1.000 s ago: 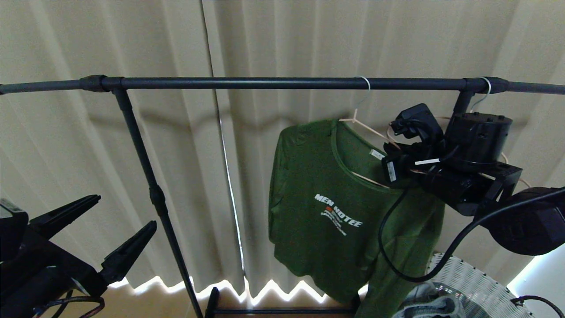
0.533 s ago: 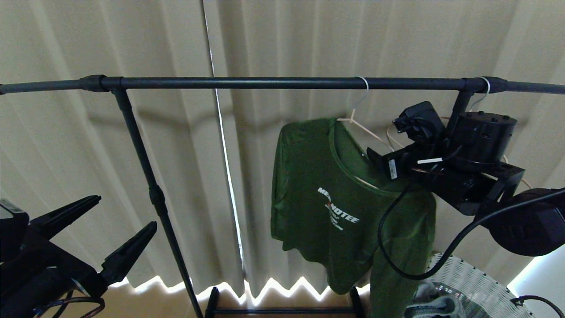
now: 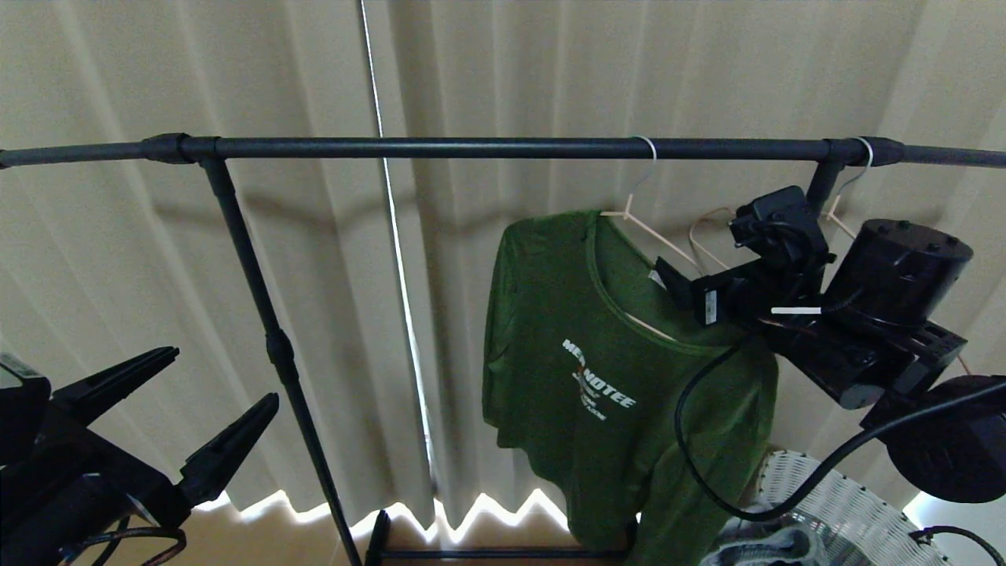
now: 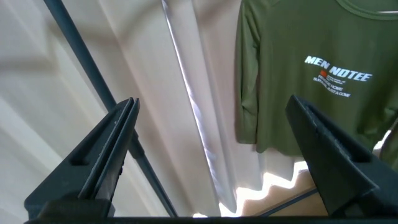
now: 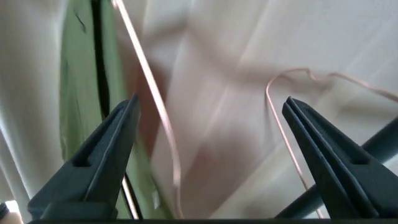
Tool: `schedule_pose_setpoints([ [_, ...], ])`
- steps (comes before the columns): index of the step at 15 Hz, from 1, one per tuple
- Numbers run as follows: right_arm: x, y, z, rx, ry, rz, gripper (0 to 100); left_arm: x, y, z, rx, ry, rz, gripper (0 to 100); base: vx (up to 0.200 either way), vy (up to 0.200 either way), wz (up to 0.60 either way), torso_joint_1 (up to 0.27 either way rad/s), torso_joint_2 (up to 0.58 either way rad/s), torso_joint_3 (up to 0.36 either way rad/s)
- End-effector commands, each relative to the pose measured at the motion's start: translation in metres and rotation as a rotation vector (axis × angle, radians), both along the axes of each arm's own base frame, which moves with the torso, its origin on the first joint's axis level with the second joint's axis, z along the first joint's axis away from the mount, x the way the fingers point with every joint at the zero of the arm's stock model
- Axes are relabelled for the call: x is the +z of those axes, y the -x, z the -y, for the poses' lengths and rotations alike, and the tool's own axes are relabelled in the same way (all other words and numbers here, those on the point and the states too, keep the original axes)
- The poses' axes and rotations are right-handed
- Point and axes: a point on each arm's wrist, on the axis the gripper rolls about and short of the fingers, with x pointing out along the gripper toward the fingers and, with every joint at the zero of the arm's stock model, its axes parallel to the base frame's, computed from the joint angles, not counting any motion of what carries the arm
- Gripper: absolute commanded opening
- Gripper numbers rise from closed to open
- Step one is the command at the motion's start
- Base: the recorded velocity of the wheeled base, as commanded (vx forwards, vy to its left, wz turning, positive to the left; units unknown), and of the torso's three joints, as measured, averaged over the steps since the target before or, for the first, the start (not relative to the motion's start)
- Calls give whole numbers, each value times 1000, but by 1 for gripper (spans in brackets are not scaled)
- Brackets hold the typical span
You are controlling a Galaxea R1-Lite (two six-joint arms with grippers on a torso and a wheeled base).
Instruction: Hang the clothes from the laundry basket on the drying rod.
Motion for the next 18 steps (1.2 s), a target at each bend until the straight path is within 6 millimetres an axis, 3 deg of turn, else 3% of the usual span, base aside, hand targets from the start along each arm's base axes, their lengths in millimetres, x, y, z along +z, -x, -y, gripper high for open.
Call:
schedule_pose_setpoints([
  [1, 5, 12, 4, 22, -7, 20, 100, 0, 0, 0, 1, -1, 0, 100, 0, 0, 0, 0, 0, 0],
  [5, 16, 42, 17, 30, -32, 63, 100, 0, 0, 0, 1, 0, 2, 100, 0, 0, 0, 0, 0, 0],
  [6, 23, 66, 28, 25, -42, 81, 100, 0, 0, 0, 1, -1, 0, 100, 0, 0, 0, 0, 0, 0],
  [10, 24, 113, 60, -37, -41, 69, 100, -10, 8, -3, 15, -1, -32, 100, 0, 0, 0, 0, 0, 0],
  [12, 18, 124, 72, -88, -27, 33, 100, -11, 12, -7, 36, 1, -31, 100, 0, 0, 0, 0, 0, 0],
  [15, -15, 159, 110, -289, 9, -140, 100, -13, 24, -27, 243, 24, -63, 100, 0, 0, 0, 0, 0, 0],
  [18, -44, 196, 122, -402, -50, -263, 100, -27, 54, -36, 351, 79, -181, 100, 0, 0, 0, 0, 0, 0],
])
